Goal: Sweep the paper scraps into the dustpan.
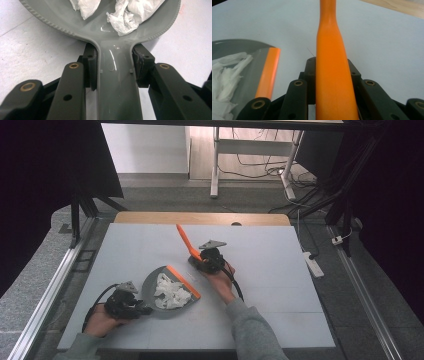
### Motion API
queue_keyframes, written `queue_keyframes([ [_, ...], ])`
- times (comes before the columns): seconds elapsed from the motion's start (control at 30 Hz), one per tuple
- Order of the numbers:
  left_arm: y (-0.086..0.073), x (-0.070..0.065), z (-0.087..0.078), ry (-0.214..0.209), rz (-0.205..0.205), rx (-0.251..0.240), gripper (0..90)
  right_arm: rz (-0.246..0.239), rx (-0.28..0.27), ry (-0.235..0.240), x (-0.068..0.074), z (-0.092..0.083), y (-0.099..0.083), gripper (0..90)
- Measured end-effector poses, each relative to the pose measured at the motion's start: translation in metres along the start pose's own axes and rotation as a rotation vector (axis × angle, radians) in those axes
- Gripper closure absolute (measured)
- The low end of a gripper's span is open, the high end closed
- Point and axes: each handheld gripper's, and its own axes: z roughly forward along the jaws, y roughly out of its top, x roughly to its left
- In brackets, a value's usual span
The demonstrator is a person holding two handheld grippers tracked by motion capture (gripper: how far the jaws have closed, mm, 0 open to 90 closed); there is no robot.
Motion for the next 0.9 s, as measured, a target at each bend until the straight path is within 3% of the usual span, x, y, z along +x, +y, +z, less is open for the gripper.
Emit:
queue_keyframes([
  [0.17,0.002,-0.001,0.002,0.005,0.003,-0.001,61.0,-0.022,0.021,0.049,0.021,0.010,0.007,70.2],
  [0.3,0.002,-0.001,0.003,0.003,0.003,-0.001,61.0,-0.021,0.013,0.120,0.042,0.011,0.005,70.2],
  [0.37,0.002,-0.001,0.003,0.003,0.005,-0.001,61.0,-0.025,-0.005,0.135,0.052,0.006,0.005,70.2],
  [0.43,0.002,0.000,0.003,0.001,0.004,0.000,61.0,-0.010,-0.018,0.181,0.059,0.000,0.006,70.2],
  [0.57,0.002,0.000,0.004,0.001,0.004,-0.001,61.0,-0.043,-0.053,0.228,0.075,-0.015,0.015,70.2],
  [0.63,0.002,0.000,0.004,0.001,0.002,-0.004,61.0,-0.075,-0.087,0.218,0.078,-0.025,0.021,70.2],
  [0.9,0.001,0.000,0.005,0.002,0.001,-0.020,61.0,-0.065,-0.166,0.163,0.061,-0.054,0.032,70.2],
])
